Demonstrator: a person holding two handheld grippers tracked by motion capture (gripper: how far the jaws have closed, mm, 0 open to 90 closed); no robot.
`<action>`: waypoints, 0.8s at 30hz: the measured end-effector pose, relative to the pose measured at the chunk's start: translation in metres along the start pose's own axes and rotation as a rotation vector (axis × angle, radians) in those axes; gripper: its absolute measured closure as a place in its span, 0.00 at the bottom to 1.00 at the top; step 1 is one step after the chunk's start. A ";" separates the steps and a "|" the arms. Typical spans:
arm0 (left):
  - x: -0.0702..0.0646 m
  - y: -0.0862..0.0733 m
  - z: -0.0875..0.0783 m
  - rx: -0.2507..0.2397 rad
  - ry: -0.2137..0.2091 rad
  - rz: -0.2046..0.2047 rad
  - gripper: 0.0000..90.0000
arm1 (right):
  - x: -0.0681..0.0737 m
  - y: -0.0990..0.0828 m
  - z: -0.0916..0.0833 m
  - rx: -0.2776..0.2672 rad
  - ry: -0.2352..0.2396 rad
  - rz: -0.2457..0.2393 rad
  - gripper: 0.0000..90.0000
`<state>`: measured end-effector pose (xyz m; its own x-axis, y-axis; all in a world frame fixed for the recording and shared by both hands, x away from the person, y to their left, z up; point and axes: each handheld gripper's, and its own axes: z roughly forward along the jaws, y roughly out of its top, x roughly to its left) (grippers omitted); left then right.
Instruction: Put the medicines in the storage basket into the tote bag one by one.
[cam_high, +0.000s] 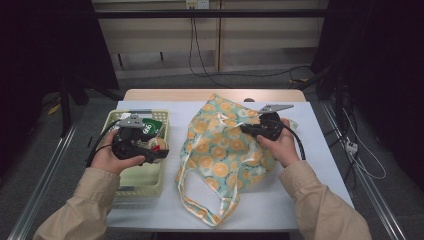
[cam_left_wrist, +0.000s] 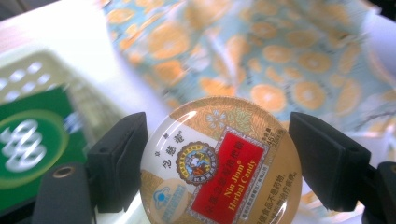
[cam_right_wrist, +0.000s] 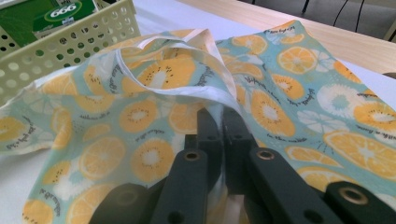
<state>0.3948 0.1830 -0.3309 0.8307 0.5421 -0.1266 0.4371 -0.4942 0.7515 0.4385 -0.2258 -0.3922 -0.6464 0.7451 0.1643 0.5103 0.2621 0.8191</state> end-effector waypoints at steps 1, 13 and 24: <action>-0.005 0.004 0.002 -0.005 -0.002 0.008 0.24 | 0.000 0.001 0.000 -0.004 0.000 0.004 0.98; -0.042 0.030 0.061 -0.027 -0.086 0.059 0.24 | 0.004 0.009 0.001 -0.013 -0.001 0.003 0.98; -0.053 0.037 0.110 -0.024 -0.098 0.053 0.24 | 0.002 0.011 0.003 -0.003 -0.007 0.001 0.98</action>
<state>0.4044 0.0613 -0.3672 0.8828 0.4457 -0.1483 0.3843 -0.5038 0.7736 0.4444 -0.2197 -0.3849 -0.6423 0.7492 0.1613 0.5094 0.2601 0.8203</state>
